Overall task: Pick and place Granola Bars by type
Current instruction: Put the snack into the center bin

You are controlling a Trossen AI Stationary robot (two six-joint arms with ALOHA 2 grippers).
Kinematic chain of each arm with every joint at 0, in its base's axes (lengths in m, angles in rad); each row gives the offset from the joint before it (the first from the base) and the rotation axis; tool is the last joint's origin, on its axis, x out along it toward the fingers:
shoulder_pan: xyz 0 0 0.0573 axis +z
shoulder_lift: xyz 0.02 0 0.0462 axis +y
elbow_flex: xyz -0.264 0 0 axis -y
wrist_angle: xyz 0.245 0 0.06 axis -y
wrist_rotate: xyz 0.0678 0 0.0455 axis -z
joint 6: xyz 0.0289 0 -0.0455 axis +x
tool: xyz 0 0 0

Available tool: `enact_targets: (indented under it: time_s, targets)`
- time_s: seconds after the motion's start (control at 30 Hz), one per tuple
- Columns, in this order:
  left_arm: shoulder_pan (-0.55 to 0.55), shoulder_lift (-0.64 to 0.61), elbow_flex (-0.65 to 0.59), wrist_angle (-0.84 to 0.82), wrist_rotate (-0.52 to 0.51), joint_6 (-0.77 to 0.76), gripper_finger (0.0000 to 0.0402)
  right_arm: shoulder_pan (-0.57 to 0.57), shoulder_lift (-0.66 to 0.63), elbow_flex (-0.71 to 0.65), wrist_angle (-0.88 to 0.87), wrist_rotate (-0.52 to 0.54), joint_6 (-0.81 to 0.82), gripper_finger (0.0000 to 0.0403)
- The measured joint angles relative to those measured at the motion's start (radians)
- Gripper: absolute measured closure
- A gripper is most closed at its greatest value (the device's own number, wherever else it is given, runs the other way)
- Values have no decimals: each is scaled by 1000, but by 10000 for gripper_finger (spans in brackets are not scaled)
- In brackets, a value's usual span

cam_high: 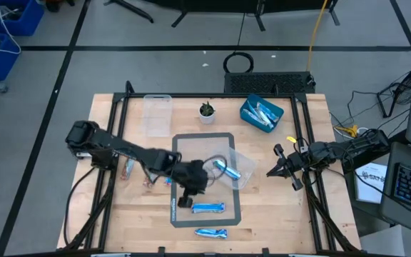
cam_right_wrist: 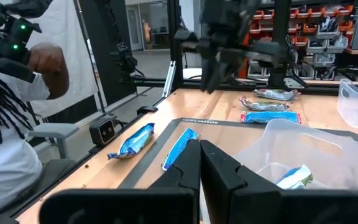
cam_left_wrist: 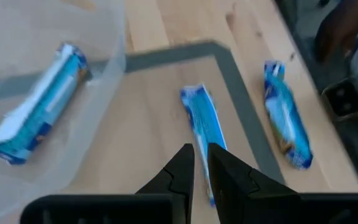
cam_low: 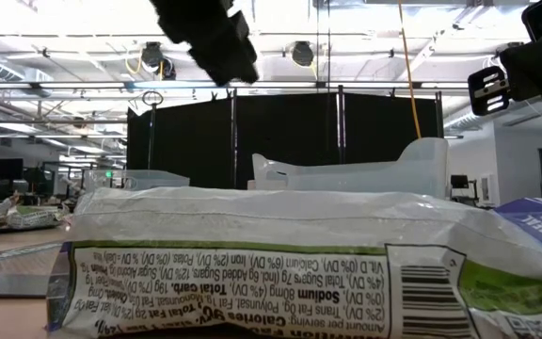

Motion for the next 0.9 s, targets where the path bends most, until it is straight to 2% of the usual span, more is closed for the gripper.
enact_targets:
  time_s: [0.2,0.43,0.53,0.7,0.9]
  targets:
    - [-69,25,0,13,-57,-22,350,0,0,0,0,0,0,403]
    - [-93,89,-1,2,-97,-52,350,0,0,0,-5,0,0,403]
    - [-93,124,0,1,-87,-55,350,0,4,0,1,0,0,403]
    - [-92,173,-2,-47,-11,-68,350,0,13,0,-6,1,0,403]
    - [-98,183,-2,-45,-2,-107,350,0,23,0,-4,1,0,403]
